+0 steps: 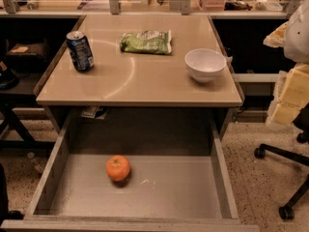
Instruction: Pick orange from top drawer and place on counter
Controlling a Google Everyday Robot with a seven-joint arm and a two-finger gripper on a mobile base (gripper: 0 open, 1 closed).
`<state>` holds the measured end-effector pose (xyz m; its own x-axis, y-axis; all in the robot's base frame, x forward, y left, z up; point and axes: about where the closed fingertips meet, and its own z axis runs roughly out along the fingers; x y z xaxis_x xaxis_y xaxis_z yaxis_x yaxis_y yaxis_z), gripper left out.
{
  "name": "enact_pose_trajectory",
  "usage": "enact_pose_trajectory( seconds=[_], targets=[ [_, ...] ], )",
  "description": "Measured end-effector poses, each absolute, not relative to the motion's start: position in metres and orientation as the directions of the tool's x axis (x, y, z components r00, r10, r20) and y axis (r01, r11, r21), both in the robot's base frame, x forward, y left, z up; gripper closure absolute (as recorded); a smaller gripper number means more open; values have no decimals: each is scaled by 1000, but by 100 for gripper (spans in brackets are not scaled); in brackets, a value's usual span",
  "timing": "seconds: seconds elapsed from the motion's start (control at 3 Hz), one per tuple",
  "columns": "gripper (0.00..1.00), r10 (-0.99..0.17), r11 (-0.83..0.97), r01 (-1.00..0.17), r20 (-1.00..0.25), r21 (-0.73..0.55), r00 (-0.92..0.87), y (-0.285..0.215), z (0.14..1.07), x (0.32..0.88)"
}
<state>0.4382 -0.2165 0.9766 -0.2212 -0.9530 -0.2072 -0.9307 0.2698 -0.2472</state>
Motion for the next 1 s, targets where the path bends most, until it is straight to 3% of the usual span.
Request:
enact_pose_trajectory(
  seconds=[0.33, 1.0],
  targets=[
    [0, -953, 272, -928, -207, -255, -223, -217, 978, 439],
    [0, -930, 281, -954, -275, -108, -243, -174, 907, 401]
  ],
)
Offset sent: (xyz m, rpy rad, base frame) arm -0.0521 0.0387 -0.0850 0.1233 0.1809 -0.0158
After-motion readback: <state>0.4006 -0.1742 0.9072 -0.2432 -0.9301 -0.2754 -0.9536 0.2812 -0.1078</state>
